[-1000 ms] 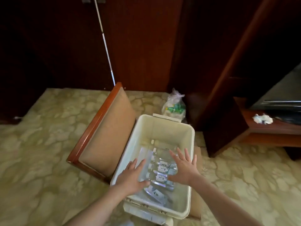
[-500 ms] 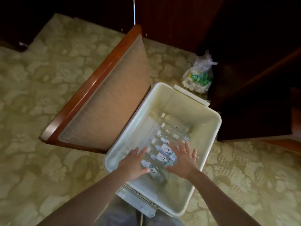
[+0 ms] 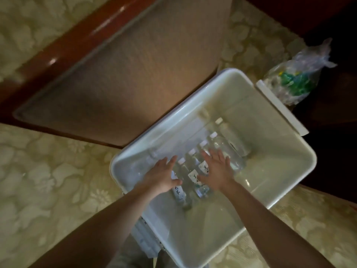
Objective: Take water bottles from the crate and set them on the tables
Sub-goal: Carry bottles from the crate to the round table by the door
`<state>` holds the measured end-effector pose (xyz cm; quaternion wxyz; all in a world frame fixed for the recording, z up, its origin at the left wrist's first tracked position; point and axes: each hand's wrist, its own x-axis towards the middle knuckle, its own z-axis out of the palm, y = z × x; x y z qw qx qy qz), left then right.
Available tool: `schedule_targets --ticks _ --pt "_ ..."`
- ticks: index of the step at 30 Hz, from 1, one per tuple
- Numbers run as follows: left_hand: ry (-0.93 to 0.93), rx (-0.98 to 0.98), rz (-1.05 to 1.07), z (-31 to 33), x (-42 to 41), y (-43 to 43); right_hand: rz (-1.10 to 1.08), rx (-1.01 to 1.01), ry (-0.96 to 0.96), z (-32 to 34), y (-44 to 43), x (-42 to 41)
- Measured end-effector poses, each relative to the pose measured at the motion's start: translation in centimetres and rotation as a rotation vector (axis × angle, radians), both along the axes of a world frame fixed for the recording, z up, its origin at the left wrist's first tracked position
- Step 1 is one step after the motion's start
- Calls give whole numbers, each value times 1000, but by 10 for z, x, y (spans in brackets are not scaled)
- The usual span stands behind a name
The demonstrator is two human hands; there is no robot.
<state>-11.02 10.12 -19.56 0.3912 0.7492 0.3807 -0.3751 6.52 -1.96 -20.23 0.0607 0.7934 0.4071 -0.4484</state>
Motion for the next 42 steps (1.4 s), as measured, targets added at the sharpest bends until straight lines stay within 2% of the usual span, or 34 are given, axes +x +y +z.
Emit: schedule_targets --ticks 6,12,22,29,35,42 --pt "61 20 43 -37 15 -8 243 44 -9 -49 18 15" --pt "58 68 109 -61 19 -5 523 26 -35 -68 42 11" --pt "51 143 103 -86 28 -12 665 97 -92 -90 47 15" --pt "77 101 217 -77 21 -3 590 158 -14 -80 52 20" --pt "102 76 248 -56 18 -12 198 231 251 -58 37 26" --pt "91 -53 330 -37 14 -18 -46 220 427 -38 22 26"
